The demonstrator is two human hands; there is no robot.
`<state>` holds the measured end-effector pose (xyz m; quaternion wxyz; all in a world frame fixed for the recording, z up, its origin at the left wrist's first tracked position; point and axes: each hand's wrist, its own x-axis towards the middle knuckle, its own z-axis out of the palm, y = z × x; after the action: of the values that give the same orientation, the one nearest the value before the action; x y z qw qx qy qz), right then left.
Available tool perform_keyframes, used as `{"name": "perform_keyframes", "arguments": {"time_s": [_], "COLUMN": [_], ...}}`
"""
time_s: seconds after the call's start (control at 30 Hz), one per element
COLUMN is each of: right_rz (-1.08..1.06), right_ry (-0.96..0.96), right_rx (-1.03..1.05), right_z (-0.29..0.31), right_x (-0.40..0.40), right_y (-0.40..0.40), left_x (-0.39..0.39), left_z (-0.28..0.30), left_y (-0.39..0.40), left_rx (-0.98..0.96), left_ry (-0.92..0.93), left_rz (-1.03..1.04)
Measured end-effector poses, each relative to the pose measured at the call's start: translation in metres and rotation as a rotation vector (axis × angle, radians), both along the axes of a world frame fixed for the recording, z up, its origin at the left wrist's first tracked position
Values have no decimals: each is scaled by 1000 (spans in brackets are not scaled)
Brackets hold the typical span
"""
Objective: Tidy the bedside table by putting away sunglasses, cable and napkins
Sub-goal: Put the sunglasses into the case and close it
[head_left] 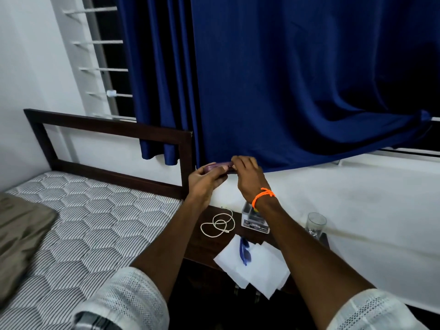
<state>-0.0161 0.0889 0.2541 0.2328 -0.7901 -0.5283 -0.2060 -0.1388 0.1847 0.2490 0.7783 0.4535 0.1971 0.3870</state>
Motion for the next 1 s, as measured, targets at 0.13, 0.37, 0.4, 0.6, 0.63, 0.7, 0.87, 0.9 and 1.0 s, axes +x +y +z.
{"name": "perform_keyframes", "arguments": {"time_s": [0.13, 0.37, 0.4, 0.6, 0.63, 0.7, 0.87, 0.9, 1.0], "right_rz": [-31, -50, -49, -72, -78, -87, -92, -98, -106], "right_ry": [-25, -19, -18, -15, -15, -23, -52, -63, -104], "right_rx": [3, 5, -1, 4, 10, 17, 19, 11, -14], "right_z": [6, 10, 10, 14, 15, 17, 23, 24, 25], "right_x": [0, 1, 2, 3, 3, 4, 3, 3, 2], "right_y": [-2, -4, -4, -6, -6, -6, -7, -7, -9], "left_x": [3, 5, 5, 9, 10, 12, 15, 15, 15], "left_z": [10, 18, 18, 21, 22, 24, 23, 23, 23], "left_y": [-2, -5, -5, -6, -6, -5, -3, -3, -2], "left_rx": [-7, -2, -2, -2, -2, -7, -29, -32, -35], "left_ry": [-27, -46, -46, -56, -62, -77, -117, -121, -123], "left_rz": [-8, -24, -26, -45, -48, -51, -52, -52, -56]}}
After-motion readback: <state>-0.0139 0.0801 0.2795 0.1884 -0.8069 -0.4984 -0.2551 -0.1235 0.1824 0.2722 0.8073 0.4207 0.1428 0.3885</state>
